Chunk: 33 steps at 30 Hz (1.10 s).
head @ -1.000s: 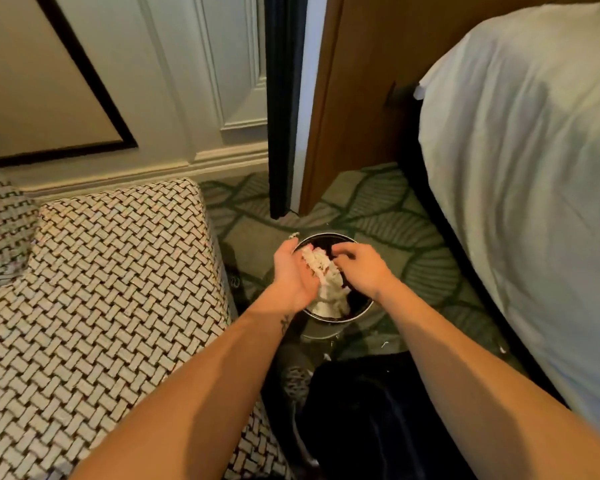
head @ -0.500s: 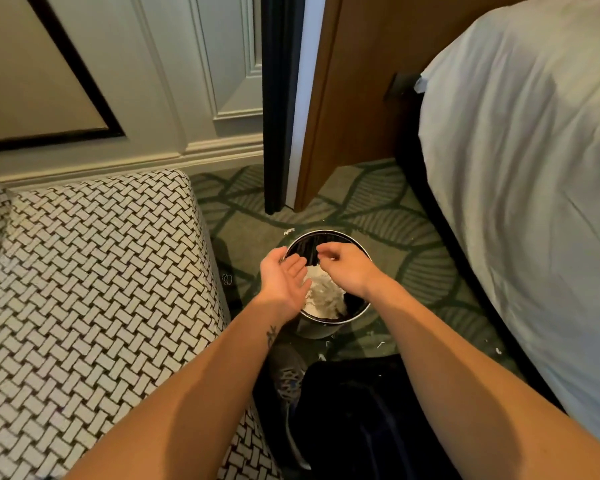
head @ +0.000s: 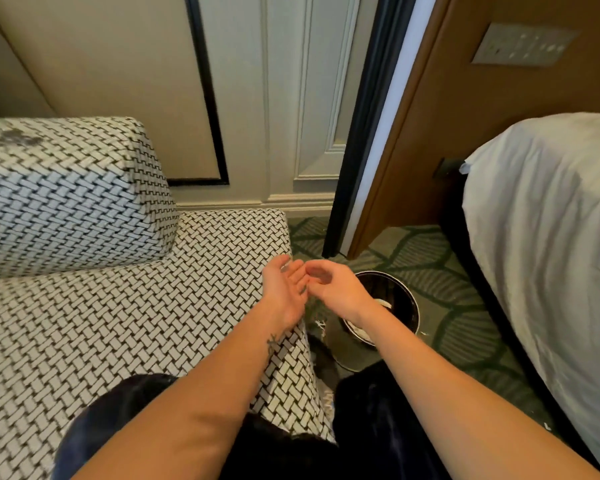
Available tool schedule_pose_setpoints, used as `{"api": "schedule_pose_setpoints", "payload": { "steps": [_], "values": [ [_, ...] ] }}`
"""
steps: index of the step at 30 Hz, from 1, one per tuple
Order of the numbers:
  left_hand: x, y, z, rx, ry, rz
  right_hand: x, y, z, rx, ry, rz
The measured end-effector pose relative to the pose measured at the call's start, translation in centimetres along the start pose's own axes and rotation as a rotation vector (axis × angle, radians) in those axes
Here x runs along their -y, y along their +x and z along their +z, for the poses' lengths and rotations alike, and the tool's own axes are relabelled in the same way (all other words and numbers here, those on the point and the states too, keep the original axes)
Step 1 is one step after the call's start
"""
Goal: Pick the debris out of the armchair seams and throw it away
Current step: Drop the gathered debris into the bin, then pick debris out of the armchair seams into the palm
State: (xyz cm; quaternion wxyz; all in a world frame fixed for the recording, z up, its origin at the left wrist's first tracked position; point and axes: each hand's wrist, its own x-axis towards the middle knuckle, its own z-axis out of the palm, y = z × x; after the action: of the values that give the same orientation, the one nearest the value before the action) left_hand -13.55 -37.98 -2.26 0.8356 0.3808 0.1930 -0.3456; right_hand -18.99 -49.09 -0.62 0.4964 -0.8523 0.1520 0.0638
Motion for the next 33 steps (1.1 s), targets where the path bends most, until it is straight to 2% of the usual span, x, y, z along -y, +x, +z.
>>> {"api": "schedule_pose_setpoints", "payload": {
  "steps": [7, 14, 20, 26, 29, 33],
  "values": [
    [-9.6, -9.0, -8.1, -0.078, 0.109, 0.138, 11.8, -2.9, 8.4, 0.18, -0.015, -0.188],
    [-14.7, -18.8, -18.3, -0.195, -0.196, 0.269, 19.9, -5.5, 18.3, 0.413, -0.069, -0.356],
    [-13.9, -25.8, -26.9, -0.262, -0.4, 0.417, 23.2, -8.9, 26.6, 0.642, -0.137, -0.431],
    [-10.8, -31.8, -34.6, -0.339, -0.54, 0.508, 23.7, -12.1, 33.7, 0.78, -0.248, -0.496],
    [-8.8, -34.2, -38.0, -0.348, -0.586, 0.503, 23.6, -13.2, 36.3, 0.815, -0.293, -0.531],
    [-6.3, -36.8, -41.8, -0.238, -0.556, 0.412, 23.1, -14.8, 39.9, 0.865, -0.356, -0.533]
  ]
}}
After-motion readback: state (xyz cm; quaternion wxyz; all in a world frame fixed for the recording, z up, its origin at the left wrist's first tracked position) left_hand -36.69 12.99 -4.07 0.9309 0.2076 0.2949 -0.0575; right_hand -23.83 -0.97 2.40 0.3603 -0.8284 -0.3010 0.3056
